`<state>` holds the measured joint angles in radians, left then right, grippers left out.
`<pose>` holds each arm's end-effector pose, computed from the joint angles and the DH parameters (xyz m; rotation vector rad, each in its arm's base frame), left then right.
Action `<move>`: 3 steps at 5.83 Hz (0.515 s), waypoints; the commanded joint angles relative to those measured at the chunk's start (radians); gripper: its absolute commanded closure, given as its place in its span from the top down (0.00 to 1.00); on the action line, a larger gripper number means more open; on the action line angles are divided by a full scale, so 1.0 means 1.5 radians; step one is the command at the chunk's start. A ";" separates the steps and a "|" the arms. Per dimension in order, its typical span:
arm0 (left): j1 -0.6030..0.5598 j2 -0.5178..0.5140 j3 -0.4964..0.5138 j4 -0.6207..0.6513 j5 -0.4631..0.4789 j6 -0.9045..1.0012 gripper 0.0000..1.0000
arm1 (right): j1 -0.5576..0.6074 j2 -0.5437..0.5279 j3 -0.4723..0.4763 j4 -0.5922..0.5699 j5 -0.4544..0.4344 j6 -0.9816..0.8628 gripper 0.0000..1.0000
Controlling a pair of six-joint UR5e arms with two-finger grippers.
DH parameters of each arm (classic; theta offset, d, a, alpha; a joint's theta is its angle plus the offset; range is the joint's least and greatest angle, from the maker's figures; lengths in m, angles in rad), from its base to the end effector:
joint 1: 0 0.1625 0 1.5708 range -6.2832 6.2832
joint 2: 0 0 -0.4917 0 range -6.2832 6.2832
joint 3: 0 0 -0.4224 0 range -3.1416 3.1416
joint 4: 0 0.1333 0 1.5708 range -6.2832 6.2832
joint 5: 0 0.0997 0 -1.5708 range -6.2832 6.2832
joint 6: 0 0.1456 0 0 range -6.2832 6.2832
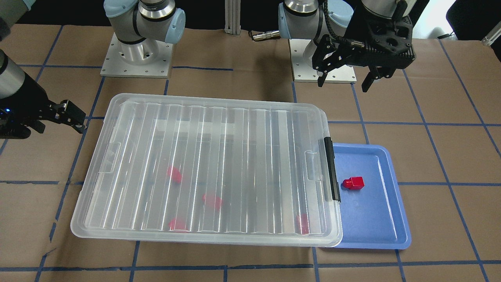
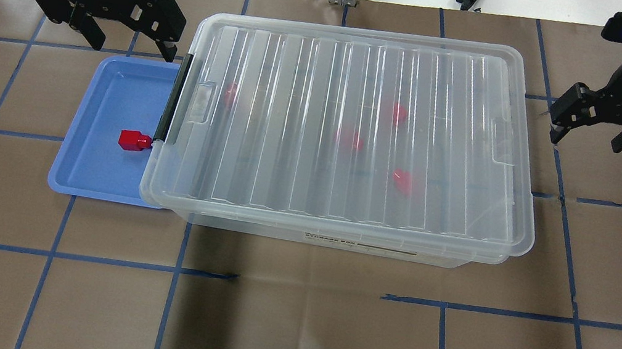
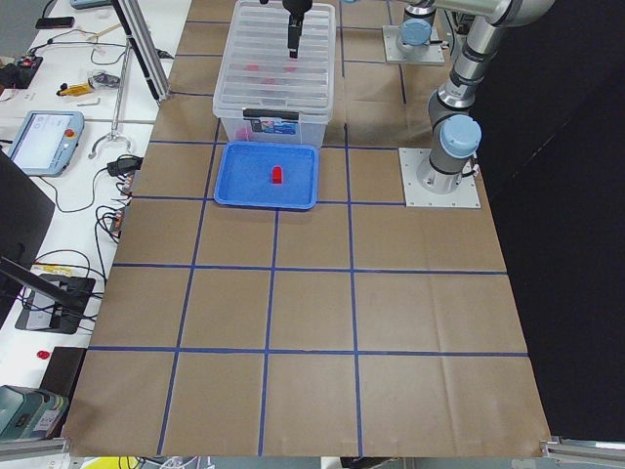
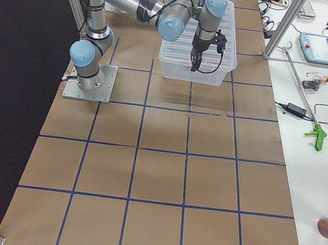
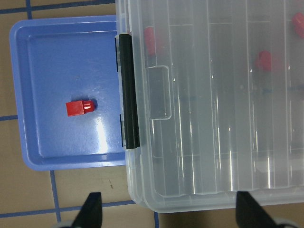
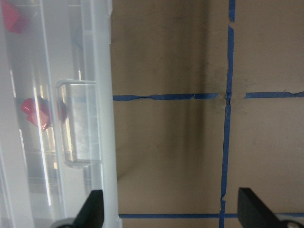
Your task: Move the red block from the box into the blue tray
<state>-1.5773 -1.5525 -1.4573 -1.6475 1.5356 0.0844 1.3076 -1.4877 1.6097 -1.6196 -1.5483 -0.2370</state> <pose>-0.1418 -0.5164 0.5698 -0.1427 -3.1041 0.0877 -0.0109 -0.5655 0.4486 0.0419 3.0998 0.1014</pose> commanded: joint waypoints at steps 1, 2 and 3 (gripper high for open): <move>0.000 -0.001 0.001 0.000 0.000 0.000 0.98 | 0.071 -0.010 -0.083 0.086 0.003 0.090 1.00; 0.000 -0.001 0.000 0.000 0.000 0.000 0.98 | 0.128 -0.009 -0.124 0.123 0.002 0.169 1.00; 0.000 -0.001 0.000 0.000 0.001 0.001 0.98 | 0.178 -0.008 -0.129 0.126 0.004 0.232 1.00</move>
<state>-1.5769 -1.5538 -1.4569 -1.6475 1.5360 0.0849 1.5014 -1.5012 1.4398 -1.4503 -1.5434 0.0174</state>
